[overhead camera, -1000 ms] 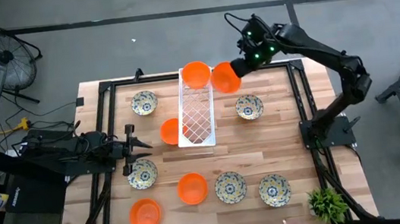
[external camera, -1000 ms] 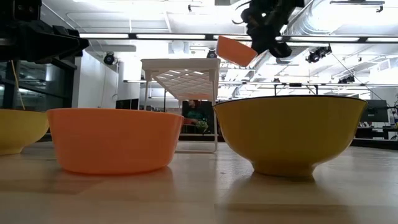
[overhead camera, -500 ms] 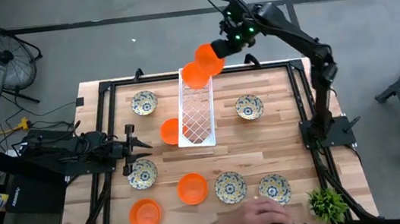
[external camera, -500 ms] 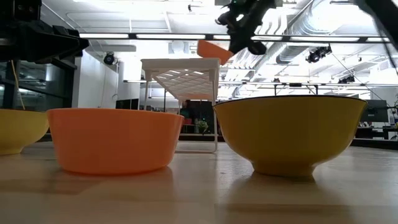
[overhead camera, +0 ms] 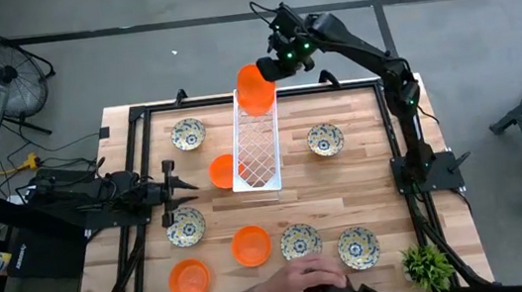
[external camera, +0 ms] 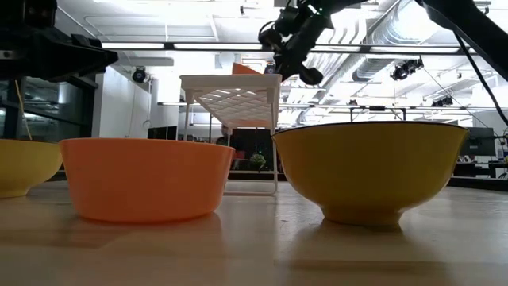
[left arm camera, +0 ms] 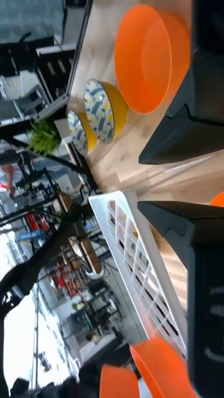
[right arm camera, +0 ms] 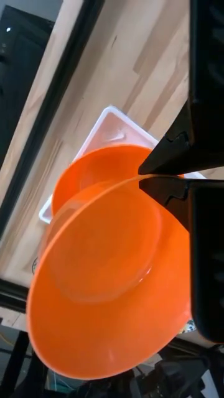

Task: Pick & Place Mini bowls
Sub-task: Stack the orange bowl on the orange bowl on the shelf

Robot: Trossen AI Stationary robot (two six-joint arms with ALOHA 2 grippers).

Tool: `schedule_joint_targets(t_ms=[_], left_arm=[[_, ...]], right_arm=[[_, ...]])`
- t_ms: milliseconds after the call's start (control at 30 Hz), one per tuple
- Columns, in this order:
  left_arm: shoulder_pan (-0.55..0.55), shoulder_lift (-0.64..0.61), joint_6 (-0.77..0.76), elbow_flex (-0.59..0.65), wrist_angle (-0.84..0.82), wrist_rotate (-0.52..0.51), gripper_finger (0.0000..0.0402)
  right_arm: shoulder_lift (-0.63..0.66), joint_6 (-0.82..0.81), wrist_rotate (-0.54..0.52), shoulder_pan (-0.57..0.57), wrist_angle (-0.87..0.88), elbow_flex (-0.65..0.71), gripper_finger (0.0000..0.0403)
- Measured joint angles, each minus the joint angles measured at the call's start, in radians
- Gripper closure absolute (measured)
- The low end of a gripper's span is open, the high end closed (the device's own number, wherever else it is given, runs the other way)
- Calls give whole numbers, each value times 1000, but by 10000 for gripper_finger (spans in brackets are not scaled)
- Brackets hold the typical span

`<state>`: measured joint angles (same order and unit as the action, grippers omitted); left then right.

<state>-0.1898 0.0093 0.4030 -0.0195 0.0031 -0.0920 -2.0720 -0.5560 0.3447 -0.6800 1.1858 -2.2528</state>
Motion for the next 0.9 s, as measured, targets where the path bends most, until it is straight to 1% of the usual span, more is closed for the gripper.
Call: schedule_joint_targets(t_ms=[167, 467, 600, 900], left_arm=[[0, 0, -41, 0, 0, -2, 300], [0, 0, -45, 0, -2, 14, 300], [0, 0, -45, 0, -3, 20, 300], [0, 0, -43, 0, -4, 24, 300]], right_arm=[[0, -23, -8, 6, 7, 9, 403], [-2, -23, -47, 7, 49, 9, 403], [-3, -16, -47, 6, 66, 10, 400], [-11, -6, -42, 6, 62, 10, 362]])
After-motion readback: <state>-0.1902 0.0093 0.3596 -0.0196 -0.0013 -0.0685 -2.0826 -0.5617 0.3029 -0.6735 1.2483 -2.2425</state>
